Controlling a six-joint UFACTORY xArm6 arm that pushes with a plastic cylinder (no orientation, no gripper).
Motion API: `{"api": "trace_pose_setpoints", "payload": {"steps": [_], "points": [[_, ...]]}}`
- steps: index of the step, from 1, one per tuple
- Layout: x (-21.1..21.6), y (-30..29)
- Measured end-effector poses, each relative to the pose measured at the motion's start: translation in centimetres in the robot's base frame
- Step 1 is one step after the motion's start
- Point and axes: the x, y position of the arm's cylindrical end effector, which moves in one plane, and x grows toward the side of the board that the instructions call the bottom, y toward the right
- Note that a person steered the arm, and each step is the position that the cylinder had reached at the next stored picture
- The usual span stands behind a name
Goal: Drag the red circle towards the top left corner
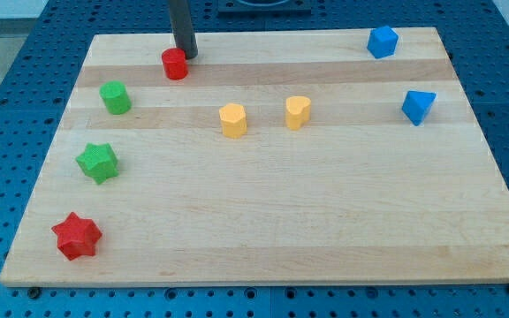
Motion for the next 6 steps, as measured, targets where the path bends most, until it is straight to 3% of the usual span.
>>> {"api": "trace_pose_setpoints", "payload": {"steps": [1,2,4,6], "points": [[0.1,5.1],[0.2,5.9],[2.9,4.5],[3.0,-3.1]]}}
